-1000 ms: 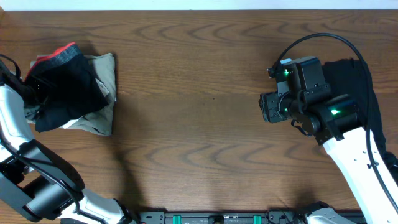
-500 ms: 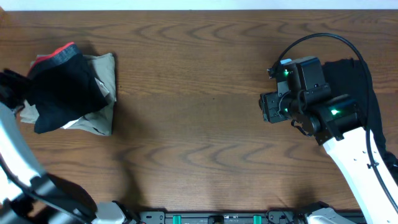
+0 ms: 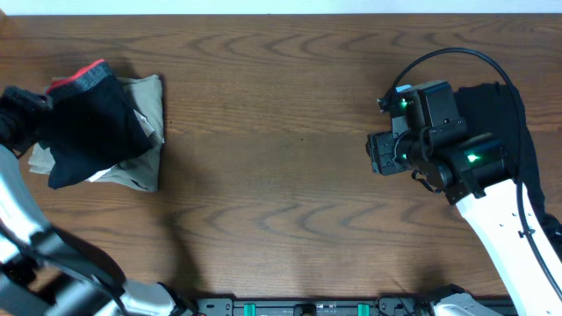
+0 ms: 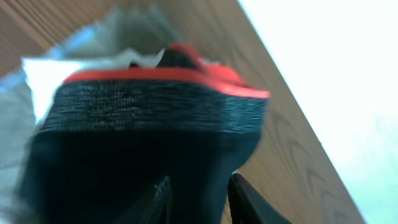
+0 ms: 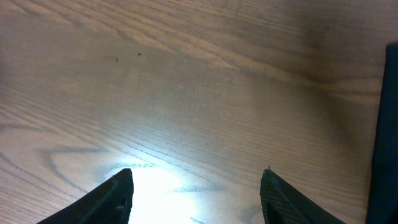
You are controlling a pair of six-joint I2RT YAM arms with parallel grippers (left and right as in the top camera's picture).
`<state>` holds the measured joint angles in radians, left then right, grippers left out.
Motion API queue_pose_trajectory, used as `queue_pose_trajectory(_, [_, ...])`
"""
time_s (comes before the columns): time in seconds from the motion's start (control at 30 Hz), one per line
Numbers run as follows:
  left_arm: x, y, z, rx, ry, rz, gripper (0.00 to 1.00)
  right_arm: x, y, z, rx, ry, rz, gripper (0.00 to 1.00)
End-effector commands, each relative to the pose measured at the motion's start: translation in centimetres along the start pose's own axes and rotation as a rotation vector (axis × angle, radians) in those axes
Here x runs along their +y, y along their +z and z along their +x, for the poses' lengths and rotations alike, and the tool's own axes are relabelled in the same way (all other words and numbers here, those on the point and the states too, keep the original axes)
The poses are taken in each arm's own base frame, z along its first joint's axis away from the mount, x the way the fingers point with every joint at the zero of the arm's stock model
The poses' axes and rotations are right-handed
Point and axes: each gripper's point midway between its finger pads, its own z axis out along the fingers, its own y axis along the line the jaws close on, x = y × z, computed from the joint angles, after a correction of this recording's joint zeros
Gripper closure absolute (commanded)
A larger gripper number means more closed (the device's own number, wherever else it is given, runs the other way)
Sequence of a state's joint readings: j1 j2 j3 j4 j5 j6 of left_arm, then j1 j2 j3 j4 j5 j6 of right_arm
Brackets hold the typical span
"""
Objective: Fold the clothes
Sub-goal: 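Lower the pants onto the khaki stack and press with the left gripper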
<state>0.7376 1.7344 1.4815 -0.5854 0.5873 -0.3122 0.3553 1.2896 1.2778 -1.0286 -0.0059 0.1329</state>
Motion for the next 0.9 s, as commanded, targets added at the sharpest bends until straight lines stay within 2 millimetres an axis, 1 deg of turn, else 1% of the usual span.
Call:
queue_pose_trajectory(0.0, [1.4, 3.6, 1.9, 0.127, -0.057, 0.117, 0.65, -0.3, 0.1, -0.1, 0.002, 0.013, 0.013, 0.36])
queue_pose_trajectory(0.1, [1.9, 7.2, 2.7, 0.188, -0.068, 0.239, 0.6, -0.3, 0.1, -0.1, 0.003, 0.021, 0.013, 0.37])
queue_pose_trajectory(0.2, [1.5, 10.7, 3.7, 0.235, -0.052, 0.39, 0.55, -0.3, 0.1, -0.1, 0.002, 0.036, 0.013, 0.36])
queue_pose_trajectory(0.27, [1.8, 12.9, 4.6, 0.256, -0.038, 0.437, 0.44, -0.3, 0.1, -0.1, 0.003, 0.036, 0.013, 0.36])
queue_pose_trajectory(0.33, [2.5, 14.7, 5.7, 0.281, -0.043, 0.438, 0.34, -0.3, 0.1, 0.0, 0.006, 0.036, 0.013, 0.36])
queue_pose_trajectory(0.37, [2.7, 15.5, 6.4, 0.299, -0.049, 0.436, 0.31, -0.3, 0.1, 0.0, 0.006, 0.036, 0.013, 0.37])
queue_pose_trajectory(0.43, [2.9, 16.2, 7.2, 0.319, -0.055, 0.434, 0.3, -0.3, 0.1, 0.0, 0.007, 0.036, 0.013, 0.36])
queue_pose_trajectory(0.53, [2.2, 16.0, 7.4, 0.323, -0.03, 0.464, 0.29, -0.3, 0.1, 0.0, 0.007, 0.036, 0.013, 0.36])
queue_pose_trajectory(0.67, [0.3, 14.4, 6.2, 0.295, 0.009, 0.513, 0.13, -0.3, 0.1, 0.0, 0.006, 0.036, 0.013, 0.36])
queue_pose_trajectory(0.73, [-1.1, 12.9, 5.1, 0.263, 0.045, 0.526, 0.07, -0.3, 0.1, 0.0, 0.006, 0.036, 0.013, 0.35])
queue_pose_trajectory(0.77, [-2.0, 11.8, 4.3, 0.239, 0.07, 0.531, 0.04, -0.3, 0.1, 0.0, 0.006, 0.035, 0.013, 0.33])
queue_pose_trajectory(0.87, [-4.9, 8.0, 2.4, 0.152, 0.167, 0.516, 0.0, -0.4, 0.1, 0.0, 0.006, 0.035, 0.014, 0.23])
